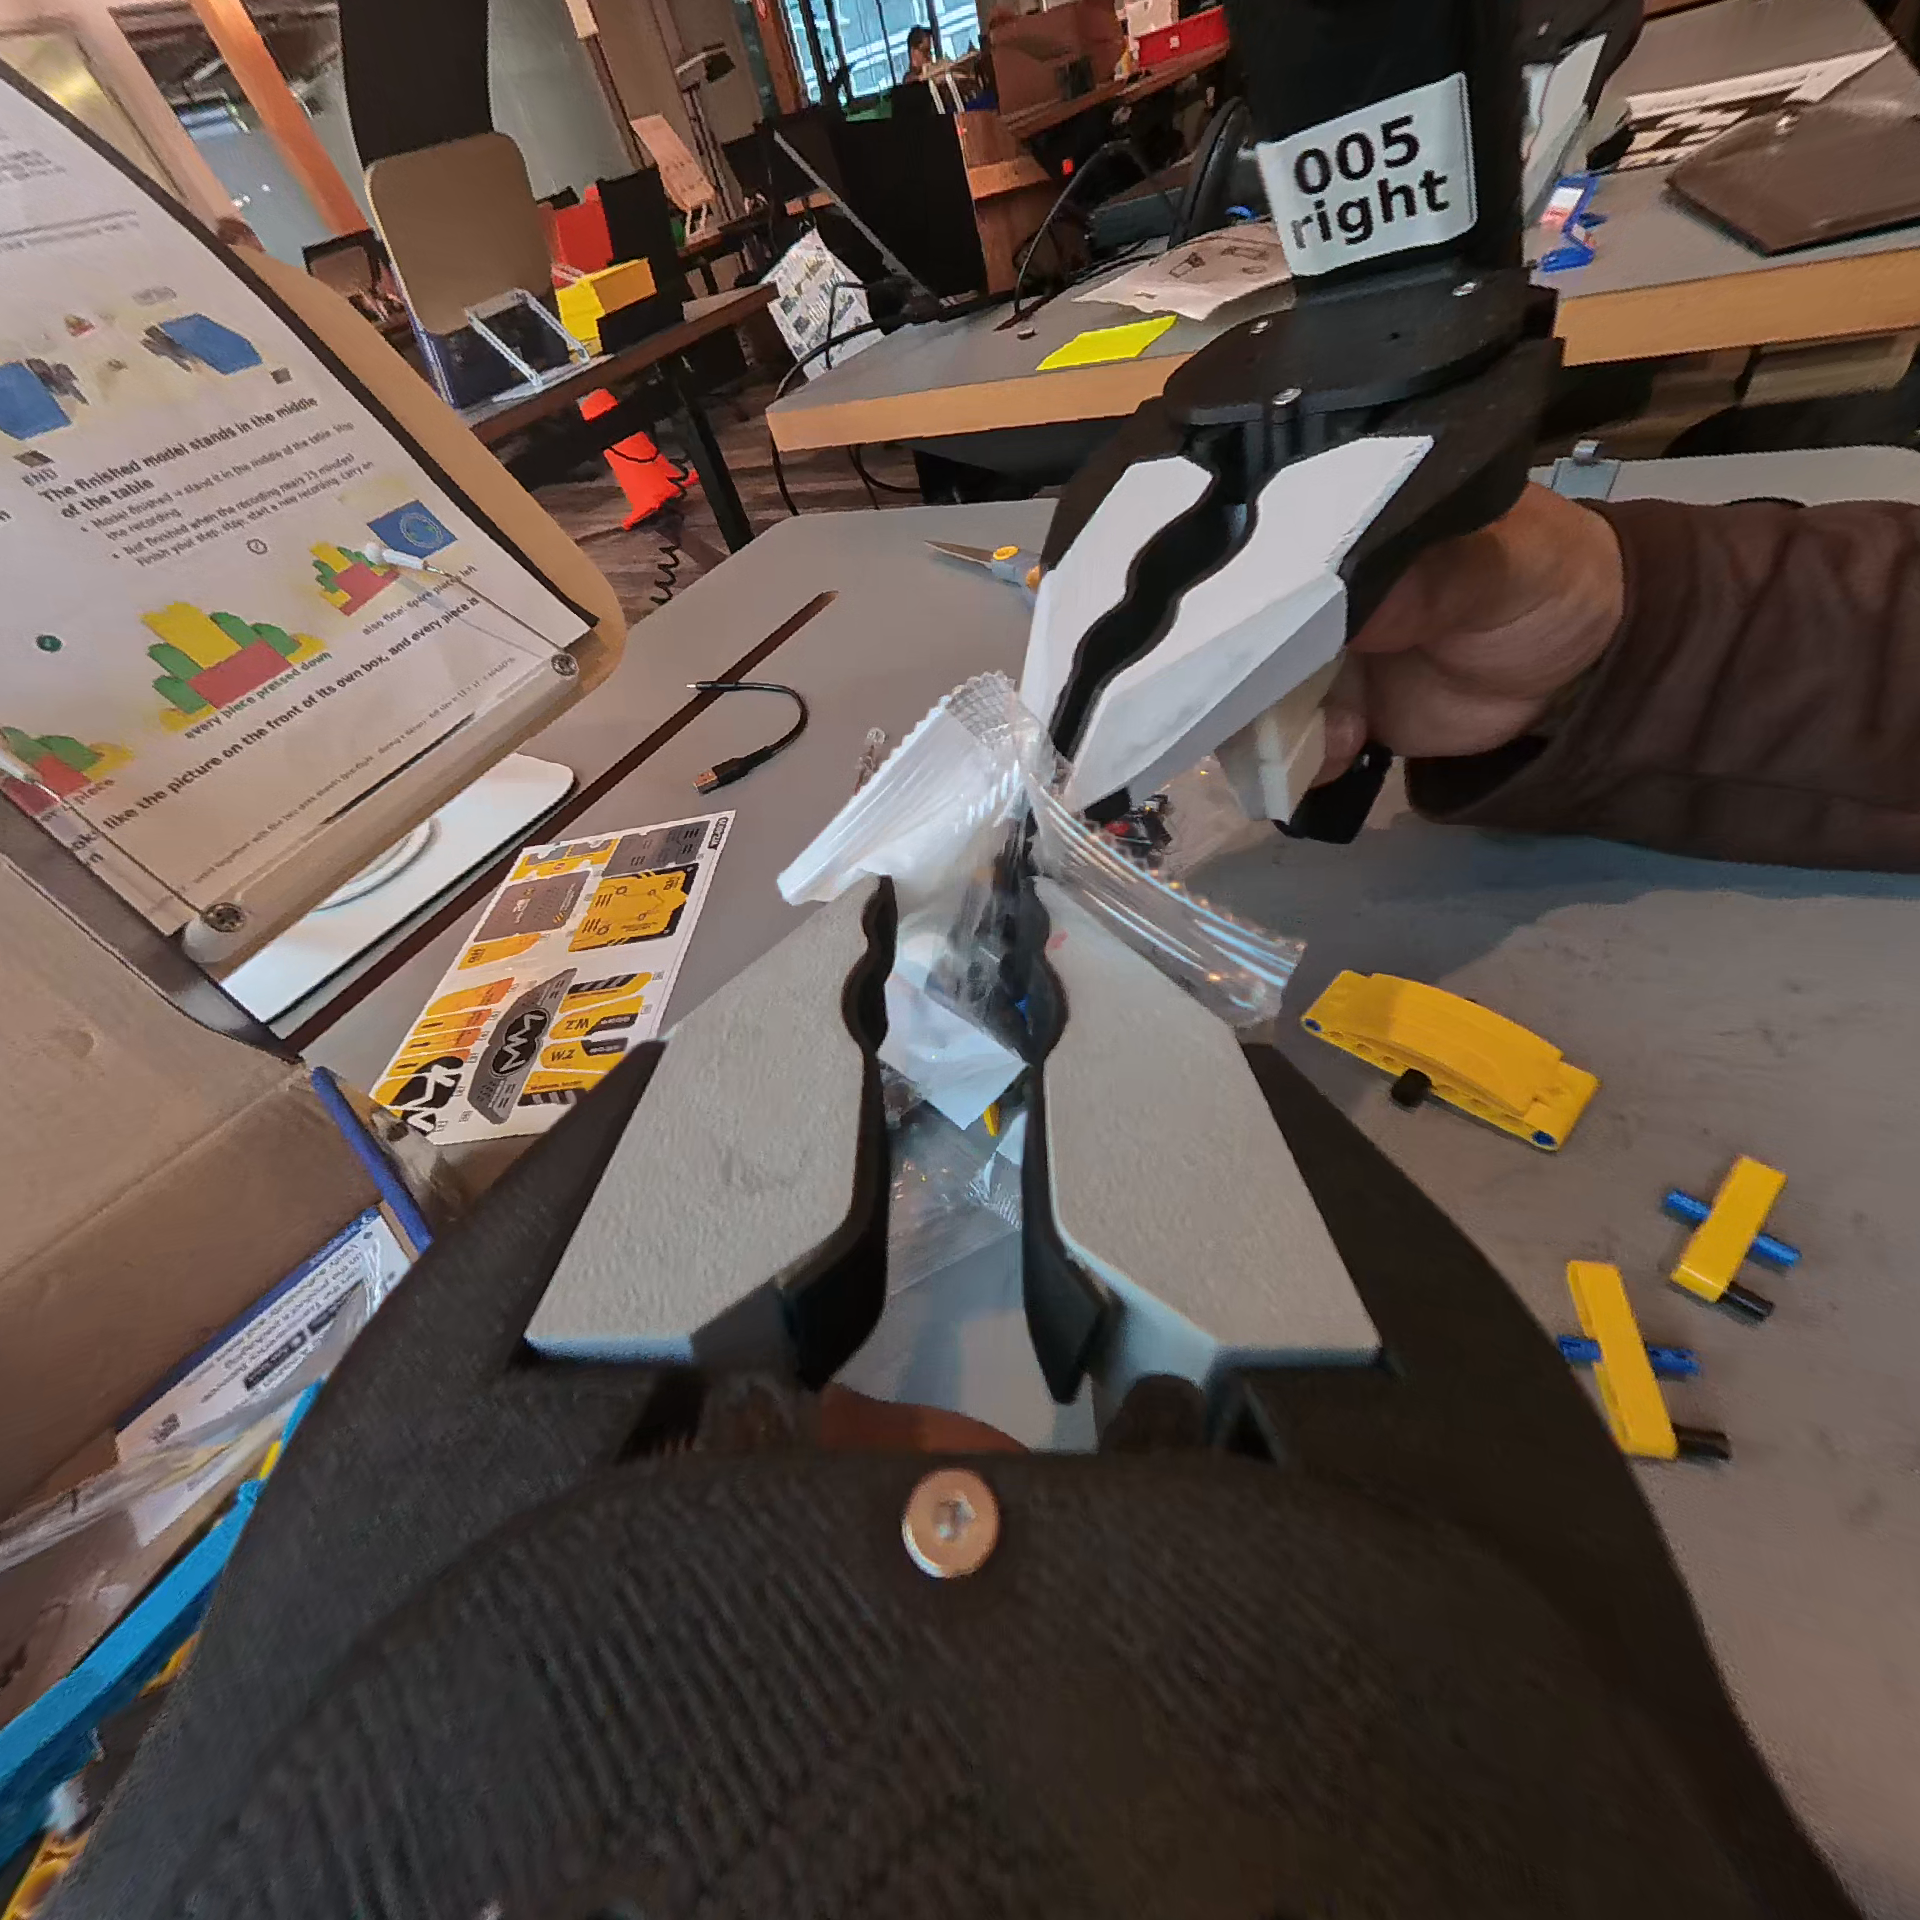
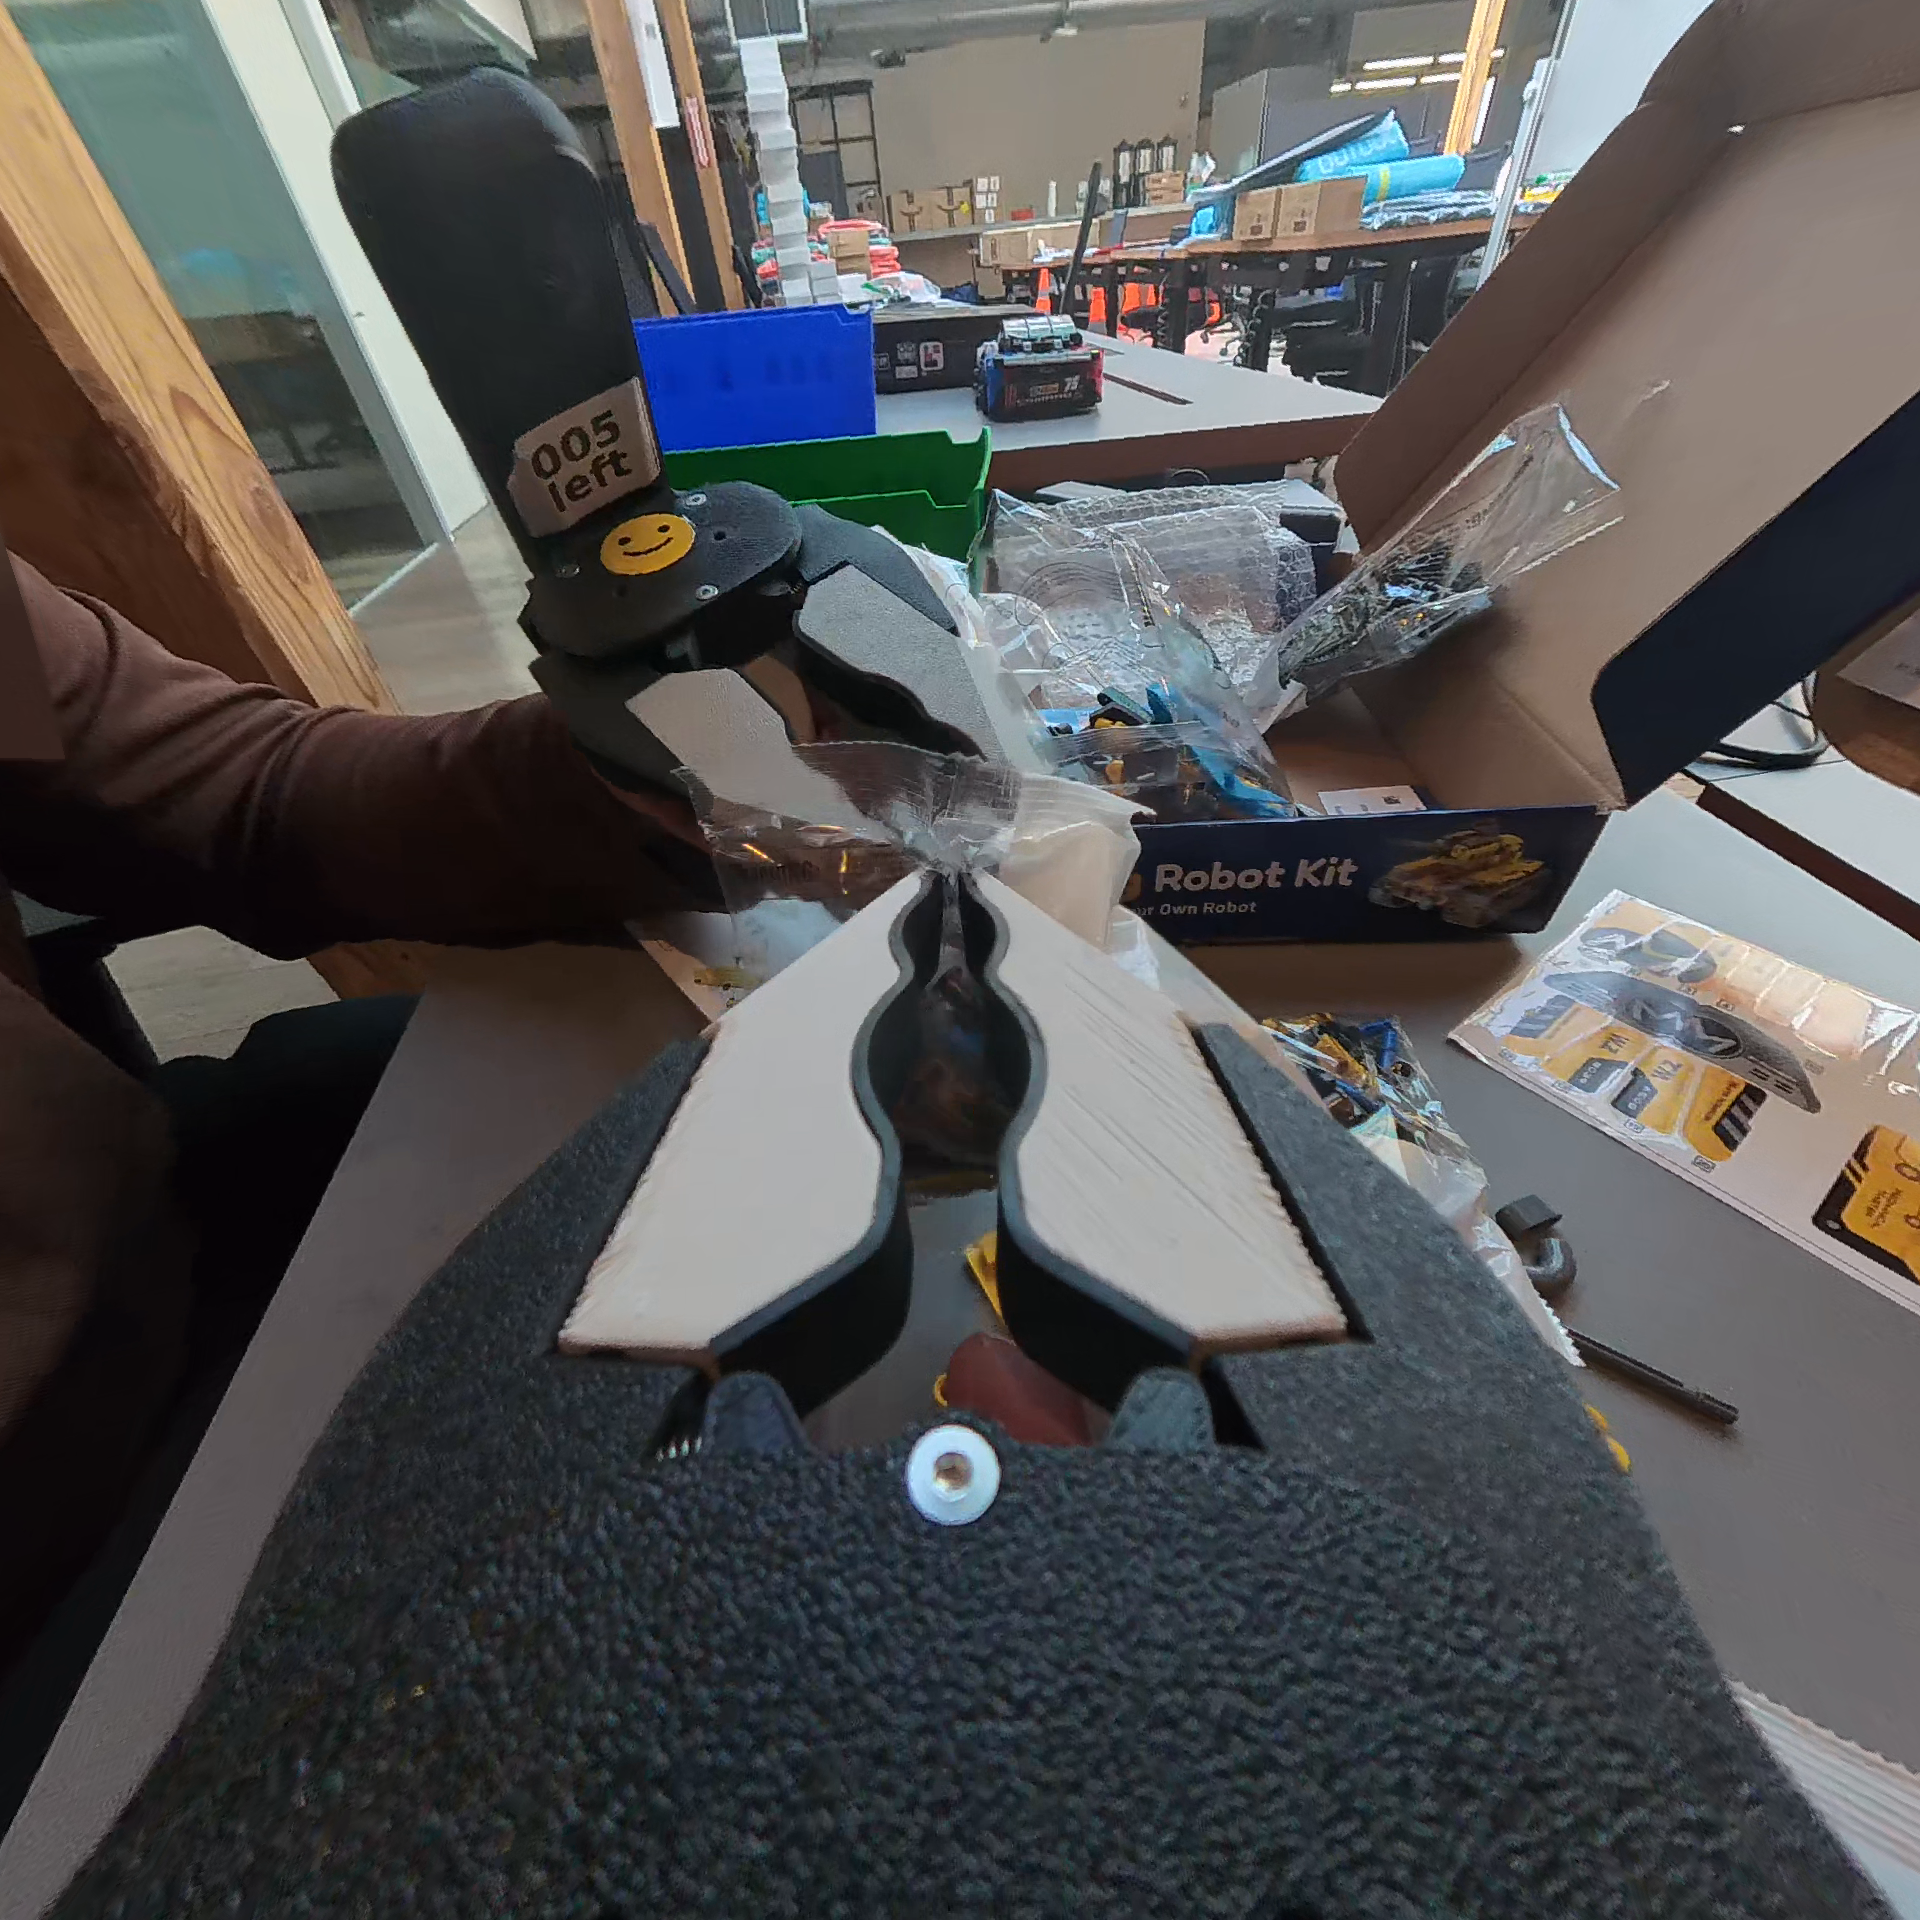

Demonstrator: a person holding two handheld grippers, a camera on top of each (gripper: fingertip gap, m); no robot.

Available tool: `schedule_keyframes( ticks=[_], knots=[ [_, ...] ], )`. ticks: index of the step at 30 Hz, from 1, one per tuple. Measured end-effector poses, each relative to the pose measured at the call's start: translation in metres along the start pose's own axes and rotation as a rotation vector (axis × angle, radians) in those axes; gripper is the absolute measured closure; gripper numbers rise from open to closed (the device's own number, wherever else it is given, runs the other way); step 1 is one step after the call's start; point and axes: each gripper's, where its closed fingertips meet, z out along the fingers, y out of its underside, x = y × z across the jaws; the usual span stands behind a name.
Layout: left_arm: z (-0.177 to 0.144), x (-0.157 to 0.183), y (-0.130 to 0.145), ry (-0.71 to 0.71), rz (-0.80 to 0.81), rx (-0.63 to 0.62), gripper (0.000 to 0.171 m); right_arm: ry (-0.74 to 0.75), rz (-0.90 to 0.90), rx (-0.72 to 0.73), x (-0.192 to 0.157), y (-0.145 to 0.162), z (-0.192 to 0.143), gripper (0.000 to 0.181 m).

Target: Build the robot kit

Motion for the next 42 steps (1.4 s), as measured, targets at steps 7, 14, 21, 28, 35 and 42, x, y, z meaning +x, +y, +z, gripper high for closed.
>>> schedule_keyframes(
  ticks=[7,14,21,28,35,42],
  knots=[
    [0.004,-0.004,0.004,-0.031,0.002,-0.008,0.170,0.069,-0.045,-0.038,0.010,0.004,-0.001,0.178],
    [0.005,-0.007,0.006,-0.027,-0.046,-0.016,0.171,0.110,-0.103,-0.086,0.014,0.011,-0.002,0.175],
    [0.004,0.000,0.001,0.014,-0.069,0.006,0.171,0.127,-0.174,-0.061,0.010,0.005,-0.005,0.176],
    [0.003,0.000,0.003,0.003,-0.038,-0.001,0.162,0.107,-0.108,-0.033,0.010,0.005,-0.001,0.181],
    [0.000,-0.016,-0.004,-0.106,-0.007,0.023,0.171,0.291,-0.195,-0.038,0.025,-0.003,-0.005,0.181],
    [-0.004,-0.012,-0.017,-0.140,0.021,0.061,0.171,0.388,-0.155,-0.012,0.038,-0.012,-0.015,0.181]
  ],
)
